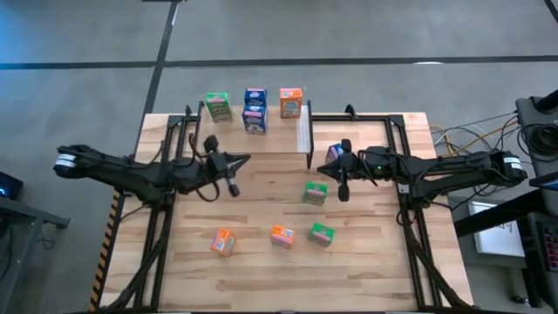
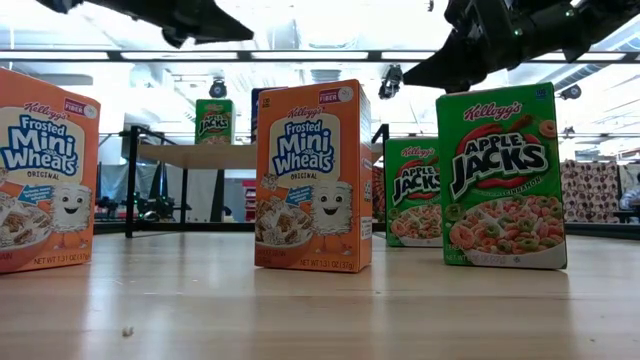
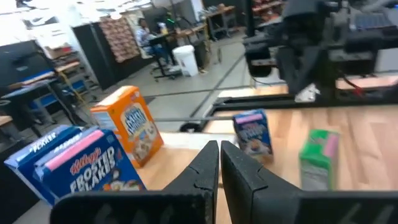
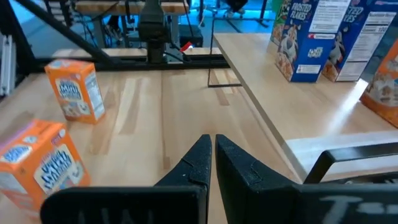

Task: Stack cereal on shelf
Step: Put the bottom blue cereal box on the shelf aligned with the other blue cereal box

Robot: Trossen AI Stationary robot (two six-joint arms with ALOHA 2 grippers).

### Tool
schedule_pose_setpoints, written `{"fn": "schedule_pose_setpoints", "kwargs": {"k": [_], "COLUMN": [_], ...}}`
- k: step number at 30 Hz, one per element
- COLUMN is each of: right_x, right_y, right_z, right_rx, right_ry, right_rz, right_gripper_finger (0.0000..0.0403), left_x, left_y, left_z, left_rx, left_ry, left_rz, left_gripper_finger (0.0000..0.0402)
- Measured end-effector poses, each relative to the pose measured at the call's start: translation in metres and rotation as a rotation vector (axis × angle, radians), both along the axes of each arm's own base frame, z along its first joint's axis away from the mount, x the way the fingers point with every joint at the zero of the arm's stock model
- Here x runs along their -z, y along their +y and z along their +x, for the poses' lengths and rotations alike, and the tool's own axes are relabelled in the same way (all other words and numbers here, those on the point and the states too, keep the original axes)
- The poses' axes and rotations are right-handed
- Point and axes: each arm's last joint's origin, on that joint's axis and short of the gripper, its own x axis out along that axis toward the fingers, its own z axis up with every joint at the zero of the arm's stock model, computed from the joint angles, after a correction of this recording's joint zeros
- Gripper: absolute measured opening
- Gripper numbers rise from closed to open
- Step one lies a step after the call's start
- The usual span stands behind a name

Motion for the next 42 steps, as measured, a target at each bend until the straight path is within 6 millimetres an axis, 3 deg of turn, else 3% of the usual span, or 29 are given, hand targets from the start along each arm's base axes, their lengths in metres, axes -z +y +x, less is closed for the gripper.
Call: {"fn": "schedule_pose_setpoints", "kwargs": {"k": [9, 17, 26, 34, 42], "right_x": [0.002, -0.002, -0.049, -0.086, -0.109], "right_y": [-0.001, -0.003, -0.03, -0.064, -0.082], "right_z": [0.006, 0.023, 0.06, 0.096, 0.13], "right_rx": [0.034, 0.047, 0.177, 0.263, 0.27], "right_ry": [-0.029, -0.16, -0.176, 0.027, 0.108], "right_rz": [0.142, 0.215, 0.266, 0.221, 0.163], "right_gripper_finger": [0.0013, 0.0013, 0.0013, 0.0013, 0.0013], "left_x": [0.008, 0.016, 0.015, 0.015, 0.015], "left_y": [0.004, 0.007, 0.008, 0.008, 0.008], "left_z": [-0.026, -0.033, -0.035, -0.035, -0.035], "left_rx": [-0.09, -0.23, -0.218, -0.213, -0.216], "left_ry": [0.183, 0.274, 0.312, 0.322, 0.315], "left_rz": [0.015, 0.05, 0.107, 0.126, 0.115], "left_gripper_finger": [0.0001, 0.0001, 0.0001, 0.0001, 0.0001]}}
